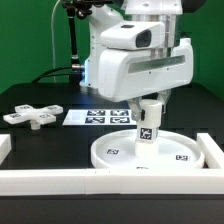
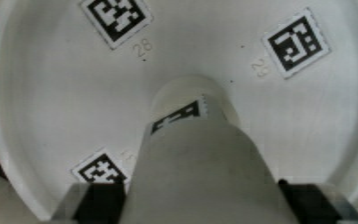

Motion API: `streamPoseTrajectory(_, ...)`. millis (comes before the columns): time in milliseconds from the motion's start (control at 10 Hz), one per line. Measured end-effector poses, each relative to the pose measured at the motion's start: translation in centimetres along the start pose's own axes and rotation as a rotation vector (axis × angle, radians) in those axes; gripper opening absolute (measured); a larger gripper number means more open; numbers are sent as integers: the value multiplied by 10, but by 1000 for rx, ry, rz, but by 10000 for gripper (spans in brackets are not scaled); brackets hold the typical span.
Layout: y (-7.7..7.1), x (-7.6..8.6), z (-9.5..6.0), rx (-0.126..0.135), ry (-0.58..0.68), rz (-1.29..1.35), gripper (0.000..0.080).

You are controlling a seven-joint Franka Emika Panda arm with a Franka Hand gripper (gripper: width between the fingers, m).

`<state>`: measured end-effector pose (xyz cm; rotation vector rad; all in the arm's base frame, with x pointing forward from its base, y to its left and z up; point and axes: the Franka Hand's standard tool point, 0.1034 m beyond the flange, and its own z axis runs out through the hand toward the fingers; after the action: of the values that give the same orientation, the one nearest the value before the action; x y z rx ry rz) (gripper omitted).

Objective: Assemble round table

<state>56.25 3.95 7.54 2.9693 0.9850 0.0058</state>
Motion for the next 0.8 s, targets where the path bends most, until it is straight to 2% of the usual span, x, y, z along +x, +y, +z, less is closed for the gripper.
streamPoseTrajectory(100, 0, 0, 0, 2, 1, 70, 409)
streamPoseTrajectory(500, 1, -5, 2, 61, 33, 626, 409)
streamPoseTrajectory(800, -1, -6, 2, 66, 22, 924, 409)
